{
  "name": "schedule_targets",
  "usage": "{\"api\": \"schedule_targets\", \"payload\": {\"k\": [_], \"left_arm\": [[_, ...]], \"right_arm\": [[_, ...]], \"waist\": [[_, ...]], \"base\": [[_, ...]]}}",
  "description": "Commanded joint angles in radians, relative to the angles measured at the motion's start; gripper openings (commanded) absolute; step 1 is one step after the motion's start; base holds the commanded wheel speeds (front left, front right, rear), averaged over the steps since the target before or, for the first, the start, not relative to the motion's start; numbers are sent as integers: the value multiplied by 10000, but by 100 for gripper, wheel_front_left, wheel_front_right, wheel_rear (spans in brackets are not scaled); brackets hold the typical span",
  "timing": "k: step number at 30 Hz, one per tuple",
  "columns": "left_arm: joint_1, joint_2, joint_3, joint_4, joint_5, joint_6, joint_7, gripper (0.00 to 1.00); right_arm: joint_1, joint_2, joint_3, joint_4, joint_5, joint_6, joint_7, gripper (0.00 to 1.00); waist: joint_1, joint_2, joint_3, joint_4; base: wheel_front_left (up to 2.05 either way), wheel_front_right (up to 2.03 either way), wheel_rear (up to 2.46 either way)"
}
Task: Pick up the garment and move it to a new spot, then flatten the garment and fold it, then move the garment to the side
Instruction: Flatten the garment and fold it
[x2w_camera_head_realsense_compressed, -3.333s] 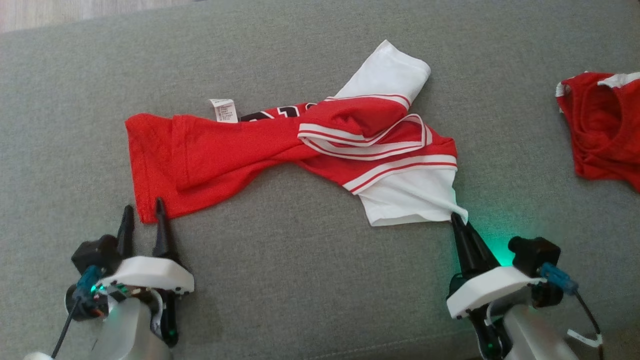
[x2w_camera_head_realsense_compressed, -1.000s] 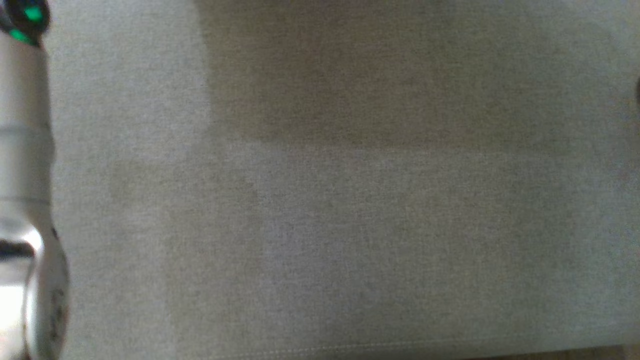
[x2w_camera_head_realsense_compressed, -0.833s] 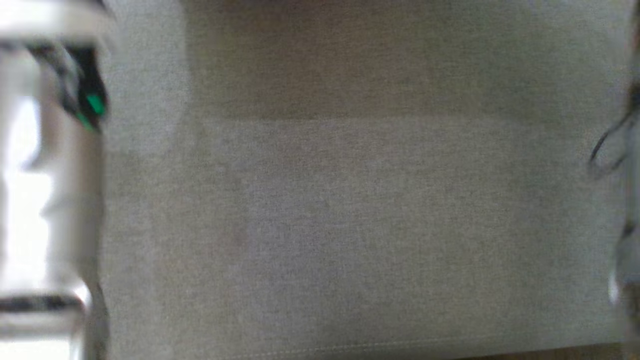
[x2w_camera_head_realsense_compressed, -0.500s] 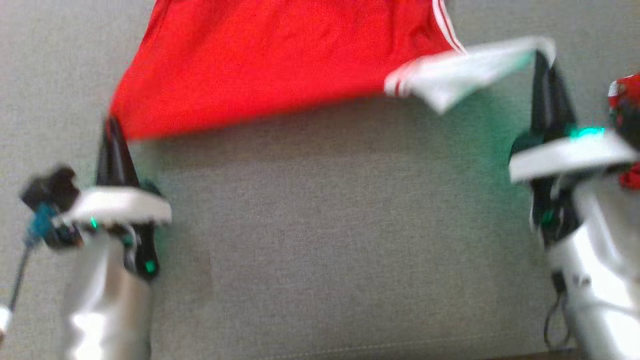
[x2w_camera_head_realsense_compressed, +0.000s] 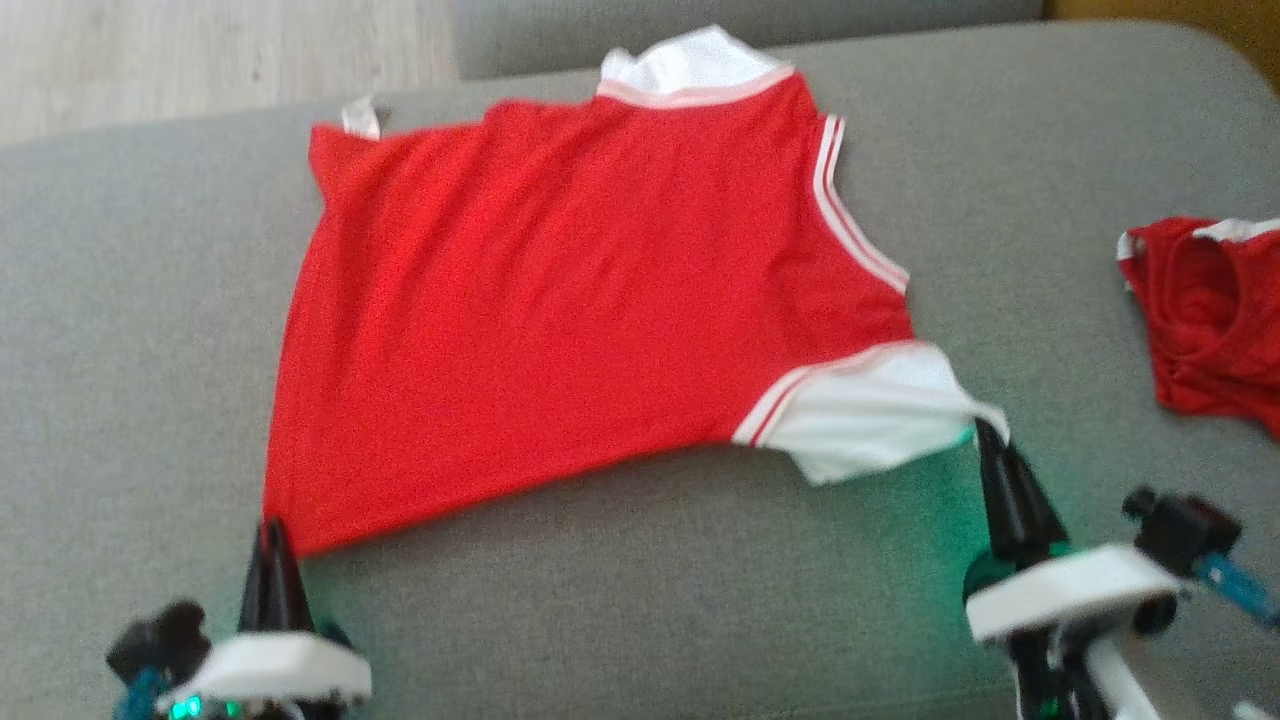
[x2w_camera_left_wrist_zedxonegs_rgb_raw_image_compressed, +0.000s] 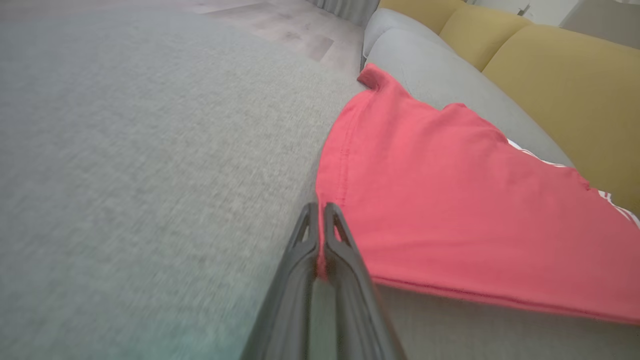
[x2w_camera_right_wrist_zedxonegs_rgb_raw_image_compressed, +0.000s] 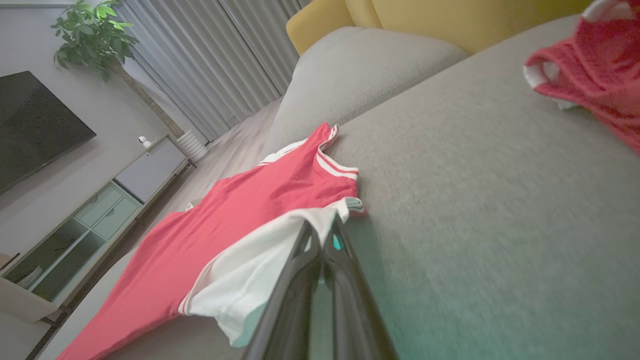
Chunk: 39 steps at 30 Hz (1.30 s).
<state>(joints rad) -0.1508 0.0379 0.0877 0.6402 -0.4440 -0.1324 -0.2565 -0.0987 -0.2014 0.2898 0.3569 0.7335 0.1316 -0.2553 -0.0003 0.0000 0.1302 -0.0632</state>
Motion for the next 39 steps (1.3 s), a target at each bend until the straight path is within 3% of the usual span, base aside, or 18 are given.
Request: {"api": "schedule_targets", "payload": {"k": [1,10,16,26,39], "left_arm": [[153,131,211,-327,-39,19,-52,0],[1879,126,-81,-718,-910,18,-53,0],[1864,125,-158,-965,-1083,18,-53,0],[-65,124,-826,-962,-1318,18,-53,0],[-2554,124,-787,530,-964,454,-53,0]], "right_arm": [[141,-83,235,-349,136,-9,-64,0],[2244,-325,300,-513,593,-9,-64,0],[2418,-316,131,-1038,718,-9,-64,0],[-27,89,341,-1193,1026,-9,116,0],[-3446,262,615,1650,547,-9,-5,0]], "waist": [[3,0,-395,-63],[3,0,-1236,66],[3,0,-1240,152],[3,0,-460,467],[3,0,693,906]], "base": [[0,0,0],[0,0,0],[0,0,0],[0,0,0],[0,0,0]]}}
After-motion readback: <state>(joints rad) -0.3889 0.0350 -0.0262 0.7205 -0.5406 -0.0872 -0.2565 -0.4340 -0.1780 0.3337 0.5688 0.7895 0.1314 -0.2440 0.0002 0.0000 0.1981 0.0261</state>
